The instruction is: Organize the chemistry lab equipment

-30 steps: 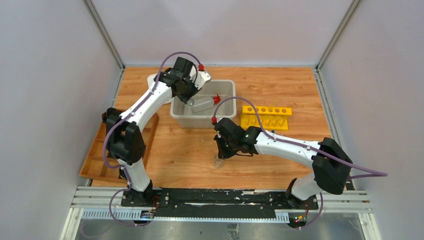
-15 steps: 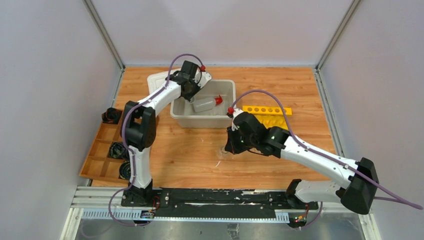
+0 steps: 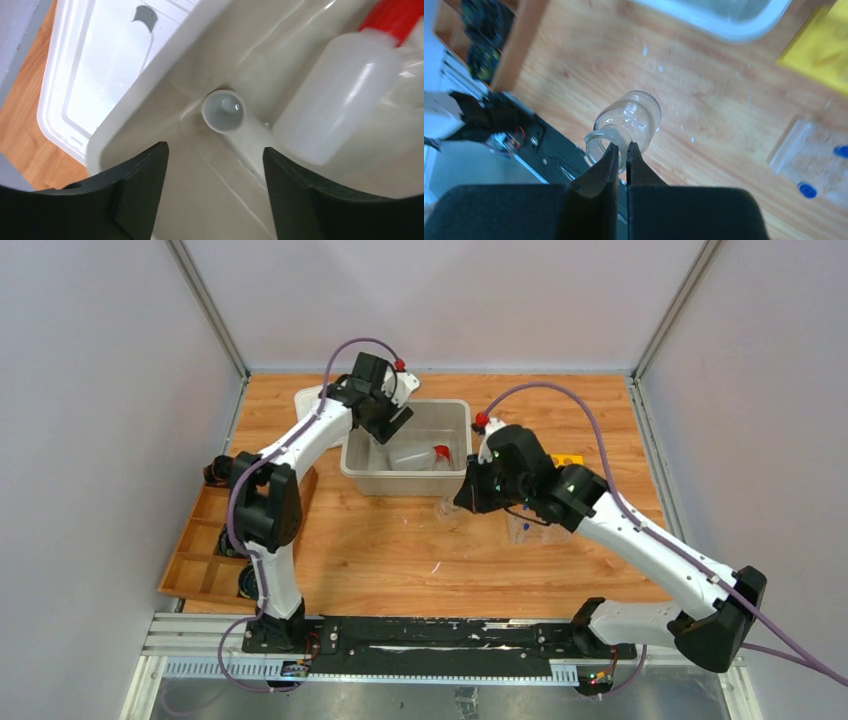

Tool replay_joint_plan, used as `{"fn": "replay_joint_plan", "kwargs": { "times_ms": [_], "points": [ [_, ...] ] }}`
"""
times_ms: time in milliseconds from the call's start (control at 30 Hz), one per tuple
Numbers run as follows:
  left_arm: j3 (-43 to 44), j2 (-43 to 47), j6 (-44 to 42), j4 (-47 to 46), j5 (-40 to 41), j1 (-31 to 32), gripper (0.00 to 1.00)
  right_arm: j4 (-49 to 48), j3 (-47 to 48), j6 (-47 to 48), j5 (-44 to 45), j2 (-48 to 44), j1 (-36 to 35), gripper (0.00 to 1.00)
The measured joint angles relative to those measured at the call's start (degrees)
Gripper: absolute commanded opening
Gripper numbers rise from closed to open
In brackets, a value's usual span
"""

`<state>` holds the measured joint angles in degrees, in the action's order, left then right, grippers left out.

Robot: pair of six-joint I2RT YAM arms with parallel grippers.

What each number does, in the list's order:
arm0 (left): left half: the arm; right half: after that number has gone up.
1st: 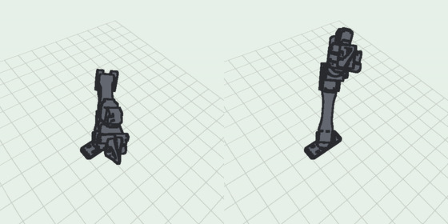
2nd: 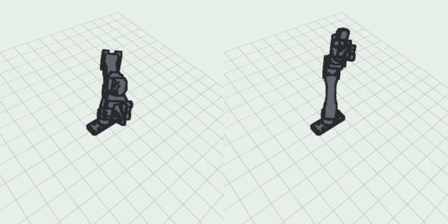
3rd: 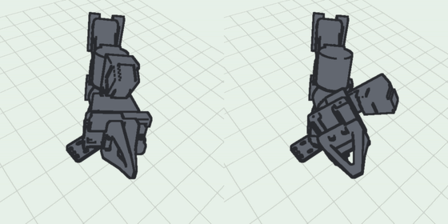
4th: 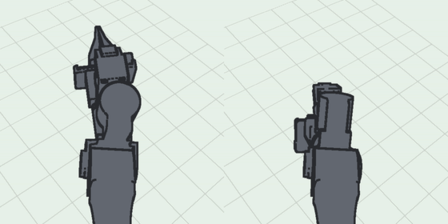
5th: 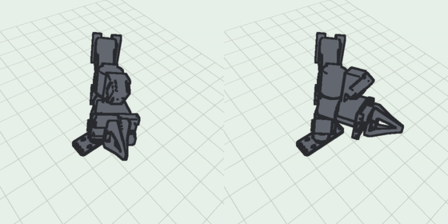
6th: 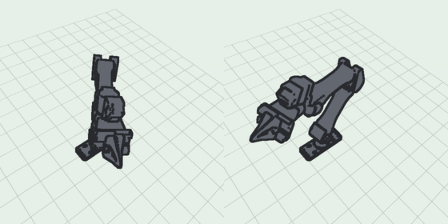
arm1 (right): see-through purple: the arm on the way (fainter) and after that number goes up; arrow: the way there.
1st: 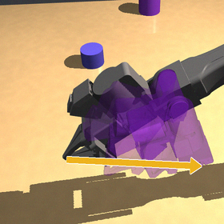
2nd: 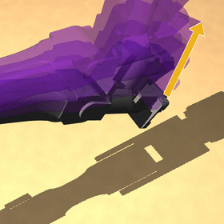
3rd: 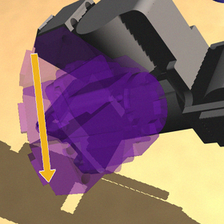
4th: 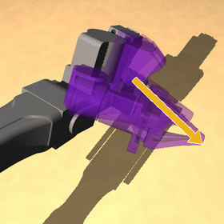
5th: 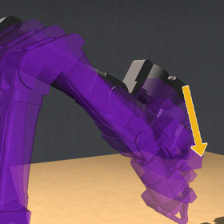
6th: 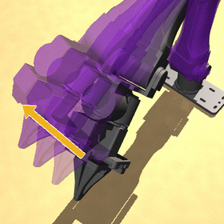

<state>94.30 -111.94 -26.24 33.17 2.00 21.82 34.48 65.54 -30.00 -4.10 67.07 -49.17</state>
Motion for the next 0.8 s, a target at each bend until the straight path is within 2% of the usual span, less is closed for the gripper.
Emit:
{"fn": "replay_joint_plan", "kwargs": {
  "times_ms": [100, 133, 300, 467, 667, 800],
  "points": [
    [1.3, 4.8, 1.5, 3.2, -3.1, -0.8, 0.97, 0.8, 7.5, 0.9, -0.9, 1.9, 3.1, 0.00],
    [2.2, 6.3, 2.1, 4.1, -4.0, -1.2, 1.00, 0.8, 10.0, 1.3, -1.0, 2.8, 3.9, 0.00],
    [6.3, 16.5, 4.9, 6.9, -7.8, -5.5, 1.00, 0.8, 22.1, 2.8, -2.3, 10.7, 6.5, 0.00],
    [6.0, 24.9, 6.5, 7.9, -9.3, -12.0, 1.00, 0.6, 32.8, 3.5, -3.3, 24.7, 7.2, 0.00],
    [1.2, 25.8, 4.4, 8.3, -11.1, -20.7, 1.00, 1.1, 42.5, 3.4, -5.4, 42.5, 7.3, 0.00],
    [-4.2, 24.3, 0.9, 9.3, -12.7, -23.3, 1.00, 1.8, 46.5, 2.5, -7.4, 50.9, 7.3, 0.00]
  ]
}}
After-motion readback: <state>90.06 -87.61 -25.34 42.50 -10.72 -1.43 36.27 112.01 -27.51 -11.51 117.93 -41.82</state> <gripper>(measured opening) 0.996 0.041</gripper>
